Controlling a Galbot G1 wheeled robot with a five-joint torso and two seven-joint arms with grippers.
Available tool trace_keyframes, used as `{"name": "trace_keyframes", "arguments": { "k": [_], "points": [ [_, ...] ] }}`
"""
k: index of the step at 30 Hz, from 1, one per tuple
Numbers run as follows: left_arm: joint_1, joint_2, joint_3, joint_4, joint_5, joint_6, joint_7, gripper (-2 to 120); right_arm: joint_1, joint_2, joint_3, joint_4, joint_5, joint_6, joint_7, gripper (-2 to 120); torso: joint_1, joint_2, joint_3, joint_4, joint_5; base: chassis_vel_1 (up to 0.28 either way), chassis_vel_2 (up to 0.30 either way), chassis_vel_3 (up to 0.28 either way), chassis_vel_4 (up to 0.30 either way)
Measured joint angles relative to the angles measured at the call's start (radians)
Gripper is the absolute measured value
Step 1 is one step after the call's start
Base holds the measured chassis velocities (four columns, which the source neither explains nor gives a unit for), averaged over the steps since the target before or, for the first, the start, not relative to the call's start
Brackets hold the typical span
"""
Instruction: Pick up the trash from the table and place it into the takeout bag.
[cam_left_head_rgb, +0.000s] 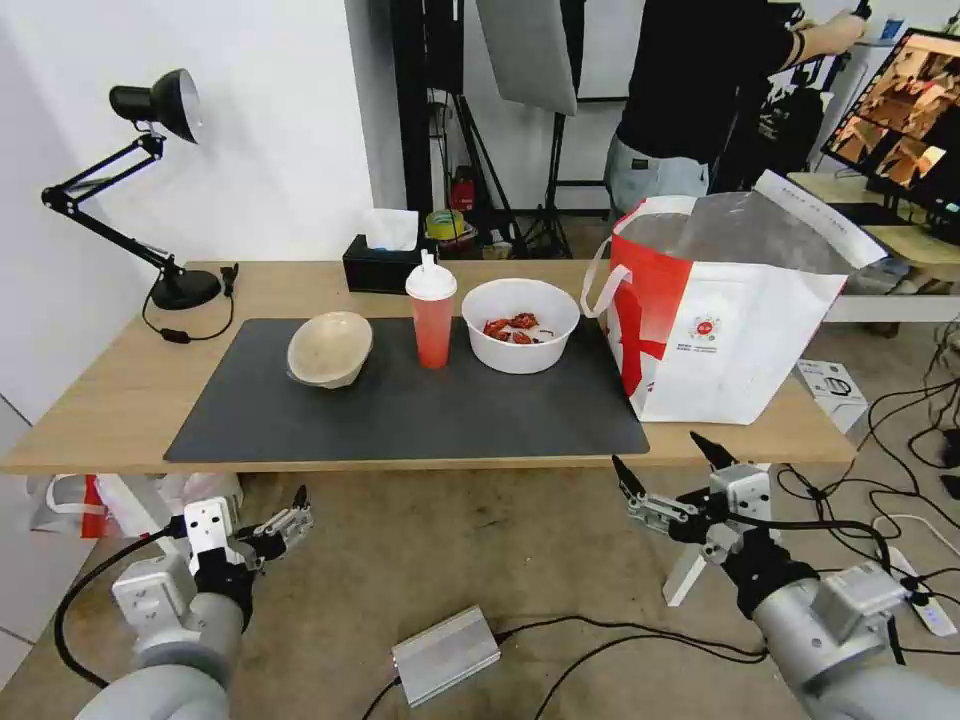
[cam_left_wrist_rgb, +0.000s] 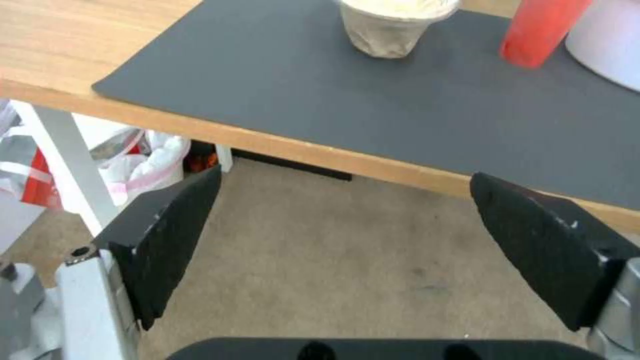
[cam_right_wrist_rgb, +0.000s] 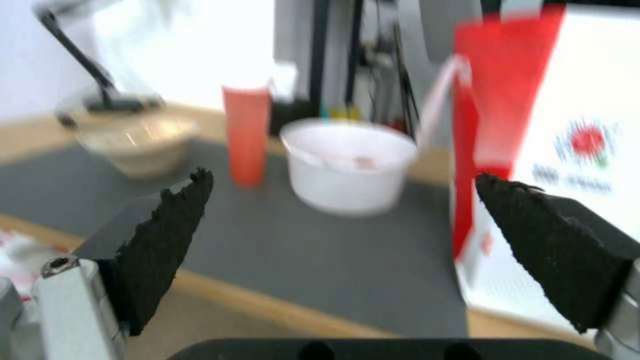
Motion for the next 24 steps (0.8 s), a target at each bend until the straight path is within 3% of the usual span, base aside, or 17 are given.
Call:
{"name": "trace_keyframes", "arguments": {
  "k": [7,18,24],
  "points": [
    [-0.008,0.003,0.011,0.009,0.002,-0.053,0.007,100,0.004,0.002,0.01,-0.001,0.059,0.128,-0.053,100,0.0,0.0,0.0,0.0,0.0,0.0,0.0,0.0,0.0],
    [-0.009,0.003,0.017,0.015,0.006,-0.118,0.035,100,0.012,-0.003,0.01,-0.001,0.083,0.183,-0.089,100,0.0,0.0,0.0,0.0,0.0,0.0,0.0,0.0,0.0],
    [-0.011,0.001,0.037,0.033,0.03,-0.166,0.055,100,0.064,-0.108,0.016,-0.024,0.126,0.209,-0.135,100,0.0,0.0,0.0,0.0,0.0001,0.0,0.0,0.0,0.0]
  ]
}}
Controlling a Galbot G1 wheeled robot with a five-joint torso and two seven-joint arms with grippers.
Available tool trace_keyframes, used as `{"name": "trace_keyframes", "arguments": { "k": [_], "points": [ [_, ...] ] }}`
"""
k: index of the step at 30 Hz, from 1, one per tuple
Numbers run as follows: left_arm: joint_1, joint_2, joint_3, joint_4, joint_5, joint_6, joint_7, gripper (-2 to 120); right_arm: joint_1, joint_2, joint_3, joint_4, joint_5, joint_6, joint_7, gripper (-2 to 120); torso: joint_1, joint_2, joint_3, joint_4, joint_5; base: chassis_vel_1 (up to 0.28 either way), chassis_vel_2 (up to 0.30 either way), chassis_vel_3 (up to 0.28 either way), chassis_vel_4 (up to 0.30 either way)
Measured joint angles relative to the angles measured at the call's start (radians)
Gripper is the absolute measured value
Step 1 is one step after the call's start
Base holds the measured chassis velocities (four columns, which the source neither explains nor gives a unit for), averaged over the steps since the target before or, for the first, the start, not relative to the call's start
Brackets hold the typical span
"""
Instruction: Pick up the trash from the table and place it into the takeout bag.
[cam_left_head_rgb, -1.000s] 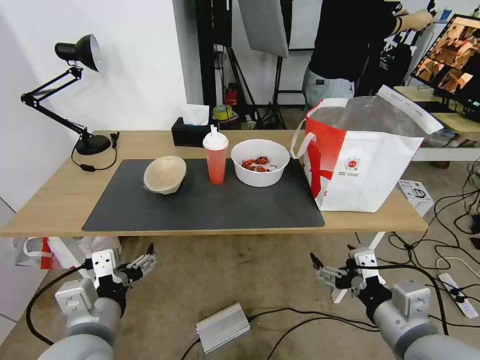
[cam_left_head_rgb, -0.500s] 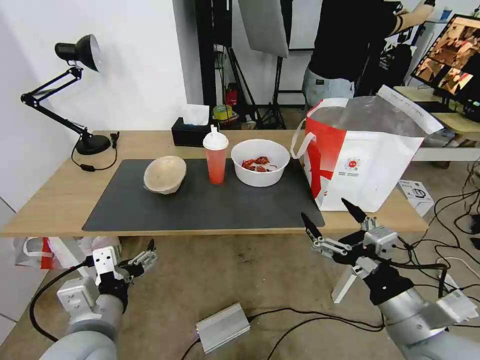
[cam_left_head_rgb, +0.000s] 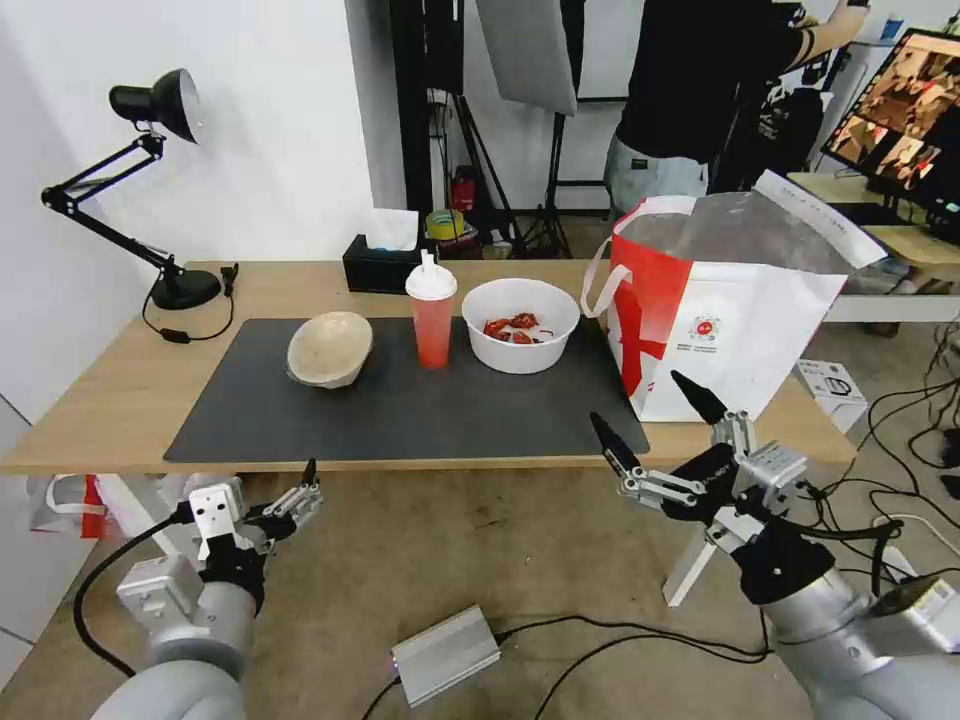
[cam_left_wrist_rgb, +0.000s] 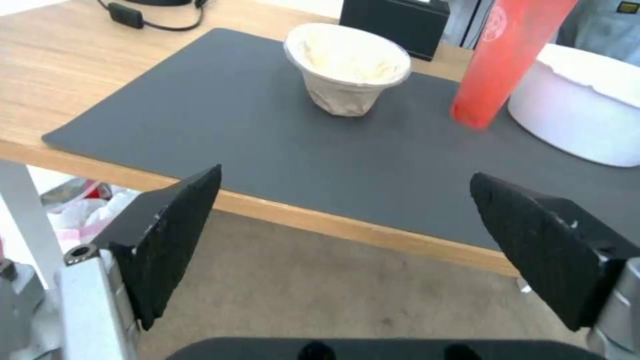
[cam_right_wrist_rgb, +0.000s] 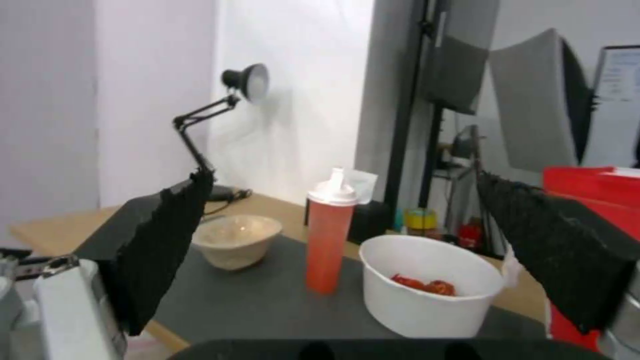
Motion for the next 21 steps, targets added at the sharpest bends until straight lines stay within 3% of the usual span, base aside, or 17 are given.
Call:
{"name": "trace_keyframes", "arguments": {
  "k": [3,6,21],
  "points": [
    [0.0,-0.001,0.005,0.003,0.001,-0.003,0.001,100,0.029,-0.062,0.003,-0.018,0.044,-0.005,-0.002,100,0.0,0.0,0.0,0.0,0.0001,0.0,0.0,0.0,0.0],
    [0.0,-0.006,0.008,0.005,0.002,-0.005,0.001,100,0.131,-0.176,-0.006,-0.063,0.145,-0.055,0.012,100,0.0,0.0,0.0,0.0003,0.0,0.0,0.0,0.0,0.0],
    [0.008,-0.031,0.001,0.005,0.019,-0.012,0.0,100,0.383,-0.333,-0.087,-0.123,0.344,-0.169,0.037,100,0.0,0.0,0.0,0.0,-0.0001,0.0,0.0,0.0,0.0]
  ]
}}
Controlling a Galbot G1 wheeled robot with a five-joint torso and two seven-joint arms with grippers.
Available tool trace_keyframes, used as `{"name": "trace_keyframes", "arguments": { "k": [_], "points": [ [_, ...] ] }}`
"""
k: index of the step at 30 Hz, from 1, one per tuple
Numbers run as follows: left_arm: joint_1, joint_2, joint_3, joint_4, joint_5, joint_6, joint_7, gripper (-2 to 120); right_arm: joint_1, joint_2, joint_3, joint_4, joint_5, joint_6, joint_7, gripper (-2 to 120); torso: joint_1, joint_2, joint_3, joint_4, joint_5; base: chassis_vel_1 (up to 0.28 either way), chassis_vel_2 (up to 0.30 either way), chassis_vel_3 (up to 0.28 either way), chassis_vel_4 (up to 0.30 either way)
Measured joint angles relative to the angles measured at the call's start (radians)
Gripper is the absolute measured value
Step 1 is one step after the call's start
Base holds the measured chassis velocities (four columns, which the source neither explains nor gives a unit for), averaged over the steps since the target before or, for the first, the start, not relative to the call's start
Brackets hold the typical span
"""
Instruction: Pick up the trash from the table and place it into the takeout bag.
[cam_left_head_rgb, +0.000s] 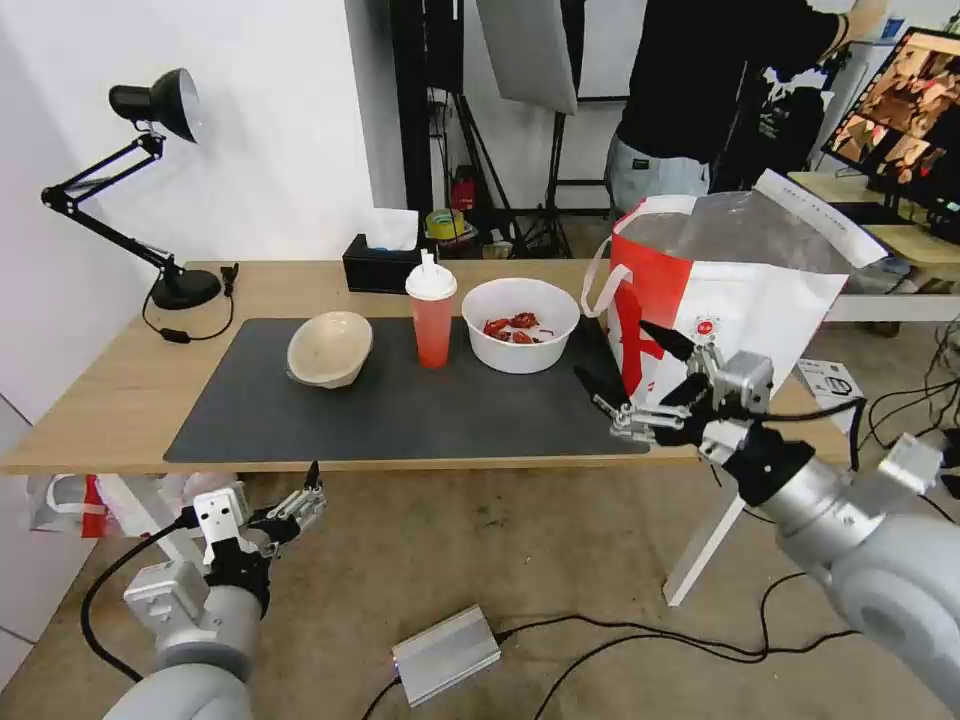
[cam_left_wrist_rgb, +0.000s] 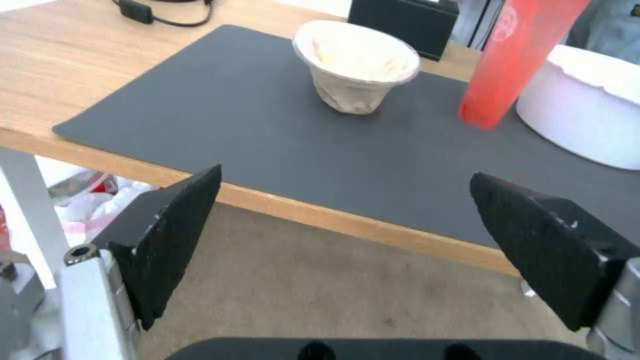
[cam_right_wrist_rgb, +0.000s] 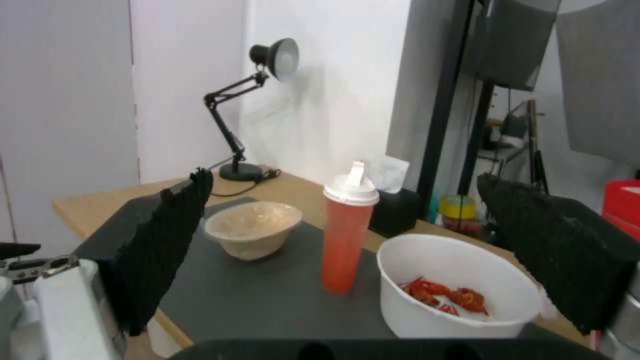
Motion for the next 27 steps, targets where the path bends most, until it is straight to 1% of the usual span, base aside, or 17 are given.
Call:
{"name": "trace_keyframes", "arguments": {
  "k": [2,4,6,13,16,22,27],
  "points": [
    [0.001,-0.008,-0.001,0.0,0.004,-0.001,0.0,100,0.04,-0.013,-0.032,-0.009,0.023,-0.011,0.002,100,0.0,0.0,0.0,0.0001,-0.0001,0.0,0.0,0.0,0.0],
    [0.001,-0.008,-0.001,0.0,0.004,-0.001,0.0,100,0.04,-0.013,-0.032,-0.009,0.023,-0.011,0.002,100,0.0,0.0,0.0,0.0001,-0.0001,0.0,0.0,0.0,0.0],
    [0.006,-0.014,0.0,-0.001,0.012,-0.001,0.0,100,0.091,-0.02,-0.083,-0.018,0.04,-0.025,0.01,100,0.0,0.0,0.0,0.0001,0.0,0.0,0.0,0.0,0.0],
    [0.009,-0.017,-0.003,-0.003,0.017,-0.002,0.0,100,0.161,-0.039,-0.152,-0.033,0.046,-0.044,0.018,100,0.0,0.0,0.0,0.0,0.0,0.0,0.0,0.0,0.0],
    [0.009,-0.018,-0.006,-0.005,0.017,-0.005,0.002,100,0.218,-0.05,-0.204,-0.052,0.051,-0.05,0.018,100,0.0,0.0,0.0,0.0,0.0,0.0,0.0,0.0,0.0],
    [0.008,-0.019,-0.005,-0.004,0.02,-0.006,0.002,100,0.307,-0.055,-0.277,-0.091,0.071,-0.062,-0.017,100,0.0,0.0,0.0,0.0001,-0.0001,0.0,0.0,0.0,0.0],
    [0.01,-0.02,-0.004,-0.004,0.022,-0.006,0.002,100,0.352,-0.049,-0.325,-0.117,0.072,-0.071,-0.031,100,0.0,0.0,0.0,0.0,0.0,0.0,0.0,0.0,0.0]
  ]
}}
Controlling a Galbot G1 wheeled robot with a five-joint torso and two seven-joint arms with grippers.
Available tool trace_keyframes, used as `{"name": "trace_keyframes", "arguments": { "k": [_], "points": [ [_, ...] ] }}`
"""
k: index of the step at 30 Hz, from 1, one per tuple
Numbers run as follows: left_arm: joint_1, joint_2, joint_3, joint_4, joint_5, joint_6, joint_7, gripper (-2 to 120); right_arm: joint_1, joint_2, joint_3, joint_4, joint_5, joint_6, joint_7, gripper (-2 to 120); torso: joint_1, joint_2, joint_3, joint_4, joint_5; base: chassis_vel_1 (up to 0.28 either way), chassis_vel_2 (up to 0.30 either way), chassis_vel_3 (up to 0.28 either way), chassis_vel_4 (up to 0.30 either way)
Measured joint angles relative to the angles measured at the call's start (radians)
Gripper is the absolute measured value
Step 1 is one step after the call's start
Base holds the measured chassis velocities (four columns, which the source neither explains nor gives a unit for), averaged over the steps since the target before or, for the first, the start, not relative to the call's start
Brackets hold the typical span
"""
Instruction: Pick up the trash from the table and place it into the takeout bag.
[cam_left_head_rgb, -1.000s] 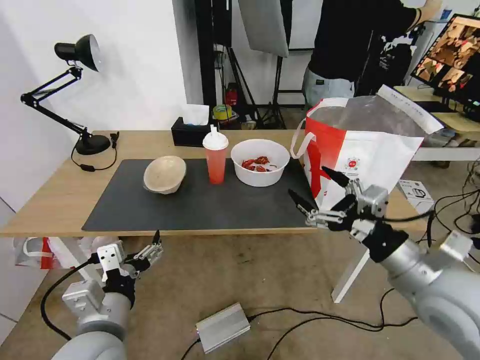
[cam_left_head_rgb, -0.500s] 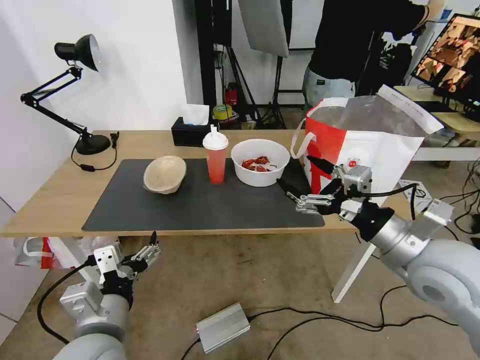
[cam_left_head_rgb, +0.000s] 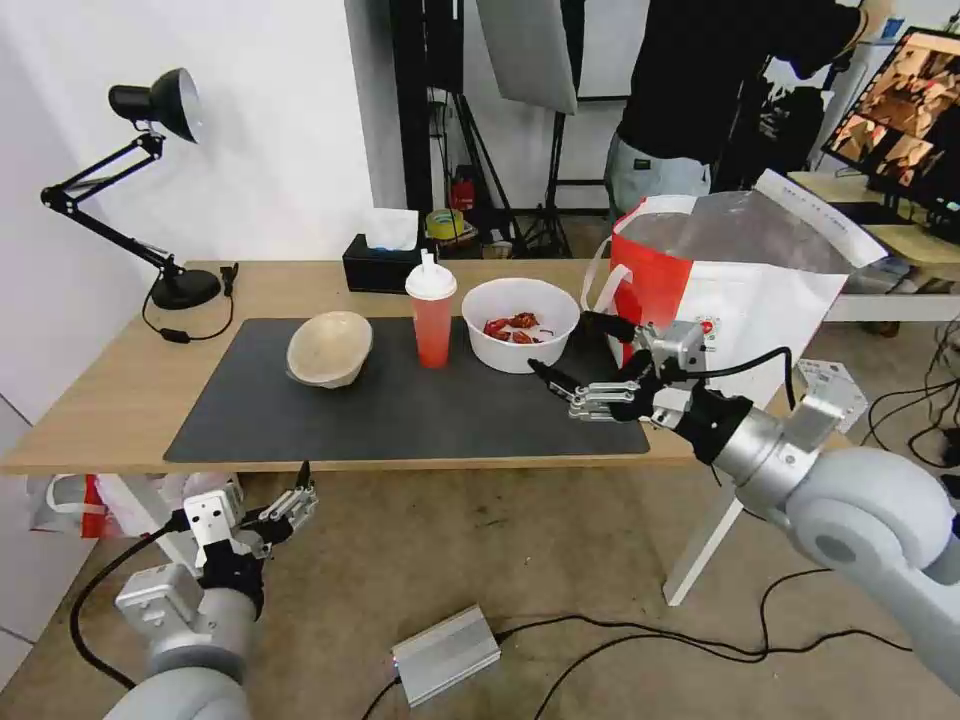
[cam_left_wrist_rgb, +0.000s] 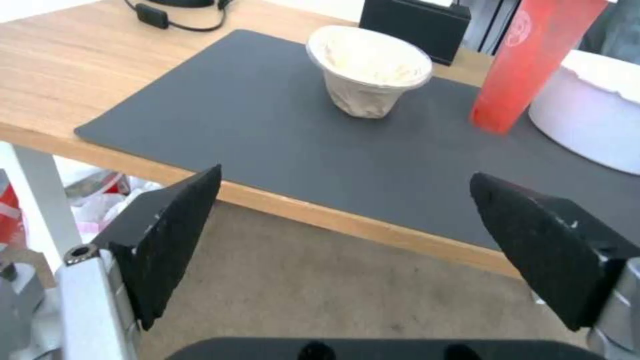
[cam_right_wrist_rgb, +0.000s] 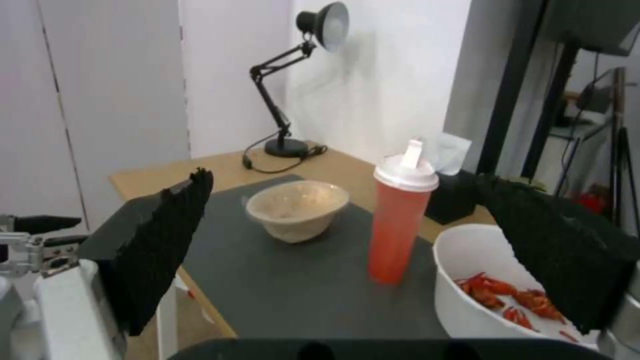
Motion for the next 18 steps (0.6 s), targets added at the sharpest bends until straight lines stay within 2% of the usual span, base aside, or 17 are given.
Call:
{"name": "trace_keyframes", "arguments": {
  "k": [6,15,18],
  "points": [
    [0.001,-0.003,0.001,0.0,0.001,0.0,0.0,100,0.079,-0.003,-0.06,-0.039,-0.005,-0.031,-0.003,100,0.0,0.0,0.0,0.0,0.0001,0.0,0.0,0.0,0.0],
    [0.003,-0.008,0.004,-0.001,0.01,-0.001,0.001,100,0.318,0.004,-0.226,-0.132,0.007,-0.158,-0.026,100,0.0,0.0,0.0,0.0001,0.0,0.0,0.0,0.0,0.0],
    [0.004,-0.01,0.004,-0.002,0.012,-0.003,0.001,100,0.362,0.015,-0.254,-0.152,0.002,-0.185,-0.027,100,0.0,0.0,0.0,0.0002,-0.0001,0.0,0.0,0.0,0.0]
  ]
}}
